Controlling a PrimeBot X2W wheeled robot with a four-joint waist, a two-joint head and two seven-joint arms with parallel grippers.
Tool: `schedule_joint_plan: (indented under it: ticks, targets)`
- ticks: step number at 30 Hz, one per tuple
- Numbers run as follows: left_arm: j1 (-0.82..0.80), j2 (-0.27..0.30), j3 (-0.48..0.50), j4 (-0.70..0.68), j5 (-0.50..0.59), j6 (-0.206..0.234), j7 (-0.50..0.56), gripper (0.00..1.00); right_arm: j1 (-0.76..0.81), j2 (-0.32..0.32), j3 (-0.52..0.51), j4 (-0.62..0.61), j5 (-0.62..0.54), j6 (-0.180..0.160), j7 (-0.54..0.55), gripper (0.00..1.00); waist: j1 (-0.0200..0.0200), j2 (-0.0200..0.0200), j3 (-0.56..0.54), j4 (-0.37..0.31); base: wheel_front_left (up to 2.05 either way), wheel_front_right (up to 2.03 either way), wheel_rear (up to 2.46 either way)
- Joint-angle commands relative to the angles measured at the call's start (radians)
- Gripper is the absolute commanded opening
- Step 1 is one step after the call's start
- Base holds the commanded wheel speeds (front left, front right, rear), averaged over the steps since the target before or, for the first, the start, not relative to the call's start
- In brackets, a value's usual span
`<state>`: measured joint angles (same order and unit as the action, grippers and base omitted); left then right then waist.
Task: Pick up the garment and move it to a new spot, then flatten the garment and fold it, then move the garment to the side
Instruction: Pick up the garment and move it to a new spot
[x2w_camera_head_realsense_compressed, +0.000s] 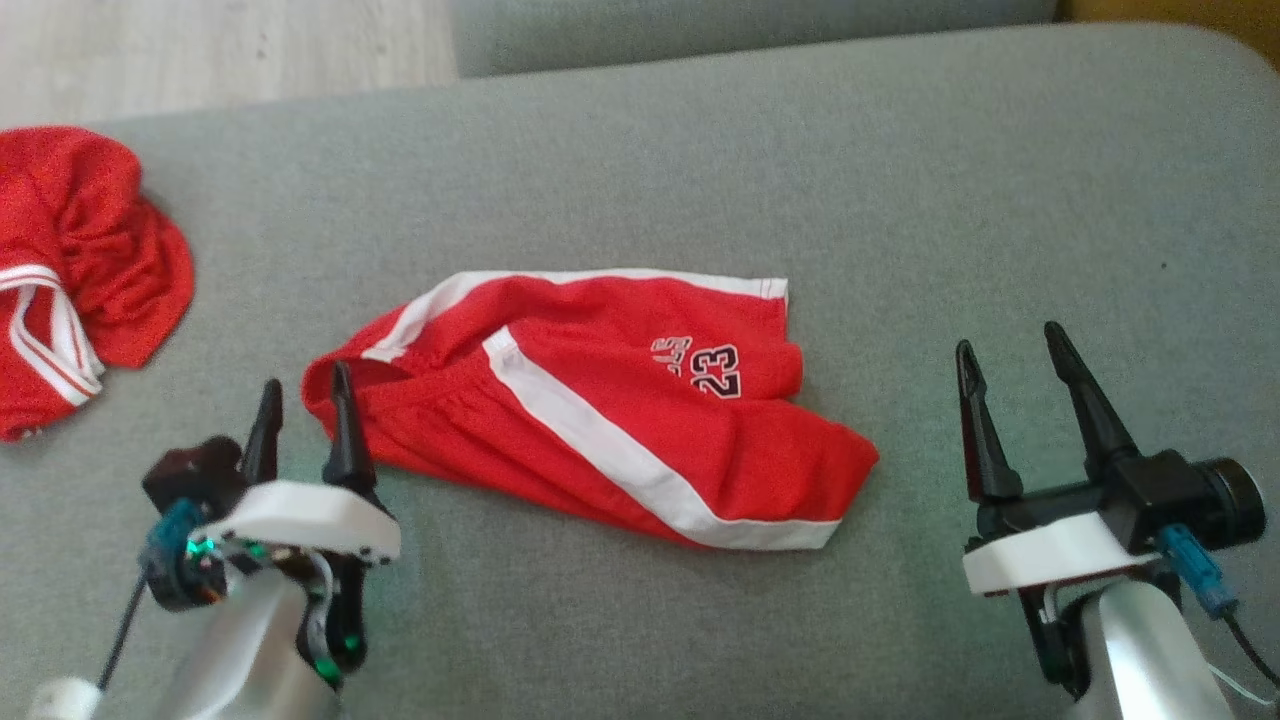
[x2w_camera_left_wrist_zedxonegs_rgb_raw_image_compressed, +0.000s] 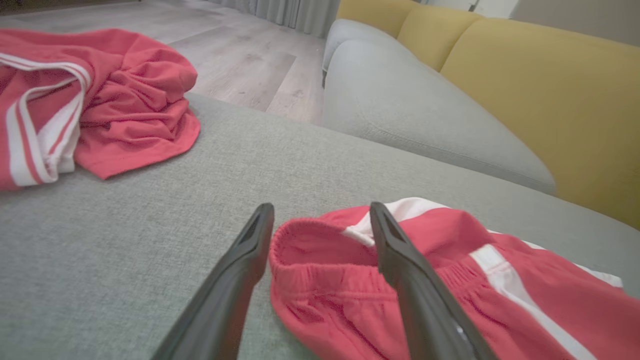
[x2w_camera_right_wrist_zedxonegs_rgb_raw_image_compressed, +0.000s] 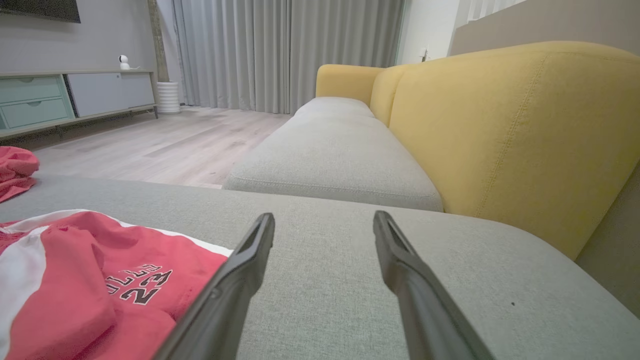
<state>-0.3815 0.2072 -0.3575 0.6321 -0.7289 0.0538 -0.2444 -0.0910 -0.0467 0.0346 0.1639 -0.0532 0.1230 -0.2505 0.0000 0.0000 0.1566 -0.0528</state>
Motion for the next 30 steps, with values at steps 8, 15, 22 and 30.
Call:
schedule_joint_plan:
  ticks: [8,15,22,30]
  targets:
    - [0.136,0.016,-0.001,-0.17,0.086,-0.002,-0.017,1.0,0.049,-0.004,-0.039,0.01,0.015,0.008,-0.01,1.0,0.0,0.0,-0.144,0.052,0.0,0.0,0.0]
    - [0.296,0.016,-0.005,-0.301,0.117,0.042,-0.017,1.0,0.119,-0.004,-0.052,0.015,0.034,0.008,-0.008,1.0,0.0,0.0,-0.195,0.08,0.0,0.0,0.0]
    - [0.382,0.015,-0.02,-0.36,0.145,0.09,-0.017,1.0,0.178,-0.004,-0.014,0.014,0.069,0.008,-0.009,1.0,0.0,0.0,-0.213,0.096,0.0,0.0,0.0]
    - [0.399,0.01,-0.045,-0.37,0.162,0.109,-0.008,1.0,0.199,-0.004,0.013,0.038,0.102,0.008,-0.011,1.0,0.0,0.0,-0.219,0.103,0.0,0.0,0.0]
